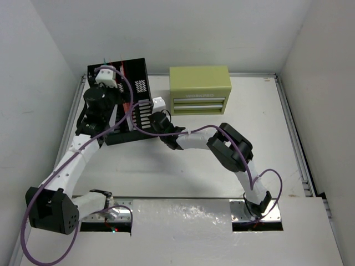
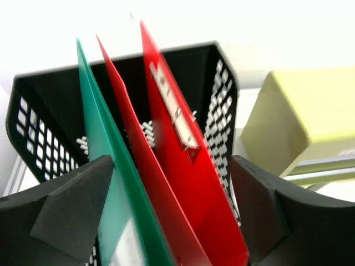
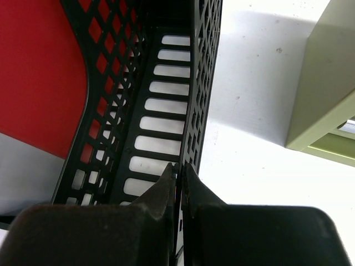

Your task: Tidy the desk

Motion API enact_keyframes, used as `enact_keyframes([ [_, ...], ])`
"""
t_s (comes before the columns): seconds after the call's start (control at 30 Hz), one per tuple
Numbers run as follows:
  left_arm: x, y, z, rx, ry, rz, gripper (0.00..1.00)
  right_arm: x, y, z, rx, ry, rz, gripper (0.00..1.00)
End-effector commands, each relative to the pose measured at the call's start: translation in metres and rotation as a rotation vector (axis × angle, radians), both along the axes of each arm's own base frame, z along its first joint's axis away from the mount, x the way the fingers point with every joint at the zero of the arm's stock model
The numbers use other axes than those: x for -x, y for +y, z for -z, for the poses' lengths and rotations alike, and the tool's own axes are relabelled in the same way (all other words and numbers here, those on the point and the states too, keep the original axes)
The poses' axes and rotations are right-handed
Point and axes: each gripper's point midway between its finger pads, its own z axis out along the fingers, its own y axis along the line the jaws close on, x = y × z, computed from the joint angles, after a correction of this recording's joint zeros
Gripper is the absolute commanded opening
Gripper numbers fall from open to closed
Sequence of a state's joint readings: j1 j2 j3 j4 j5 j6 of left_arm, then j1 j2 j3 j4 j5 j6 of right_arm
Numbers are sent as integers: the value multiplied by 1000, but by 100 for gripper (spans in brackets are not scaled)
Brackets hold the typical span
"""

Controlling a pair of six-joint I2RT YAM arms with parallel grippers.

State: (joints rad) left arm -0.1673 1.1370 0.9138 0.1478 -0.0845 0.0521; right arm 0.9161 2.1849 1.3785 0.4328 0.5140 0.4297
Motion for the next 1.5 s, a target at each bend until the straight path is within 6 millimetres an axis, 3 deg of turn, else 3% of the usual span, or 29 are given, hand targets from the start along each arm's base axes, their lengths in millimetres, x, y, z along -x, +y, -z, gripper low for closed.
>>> enact_keyframes([
  [0.0, 9, 0, -55, 19, -101, 14, 86, 26, 14, 3, 20, 42, -93, 0],
  [0.13, 9, -1, -78, 2, -123, 28, 94, 24, 17, 0, 9, 43, -90, 0],
  [0.23, 8, 9, -100, -26, -134, -25, 96, 22, 19, -1, 8, 50, -82, 0],
  [0.4, 20, 39, -133, -43, -161, -129, 100, 14, 6, 2, 16, 49, 18, 0],
  [0.53, 29, 66, -145, -33, -167, -173, 100, 5, -7, 11, 18, 51, 138, 0],
  [0.63, 29, 90, -143, -34, -131, -220, 100, -4, -22, 6, -17, 29, 278, 0],
  [0.77, 24, 105, -118, -42, -57, -248, 100, -9, -47, 2, -113, -6, 476, 0],
  [0.9, 25, 111, -108, -42, -43, -260, 100, -13, -46, 5, -137, -1, 515, 0],
  [1.03, 27, 118, -110, -43, -51, -278, 100, -28, -30, 3, -120, 3, 493, 0],
  [1.2, 28, 120, -107, -49, -43, -279, 100, -36, -40, 11, -128, 4, 555, 0],
  [1.37, 30, 124, -101, -47, -36, -289, 100, -50, -24, 10, -89, -3, 502, 0],
  [1.47, 29, 126, -97, -47, -31, -292, 100, -52, -32, 8, -115, -19, 522, 0],
])
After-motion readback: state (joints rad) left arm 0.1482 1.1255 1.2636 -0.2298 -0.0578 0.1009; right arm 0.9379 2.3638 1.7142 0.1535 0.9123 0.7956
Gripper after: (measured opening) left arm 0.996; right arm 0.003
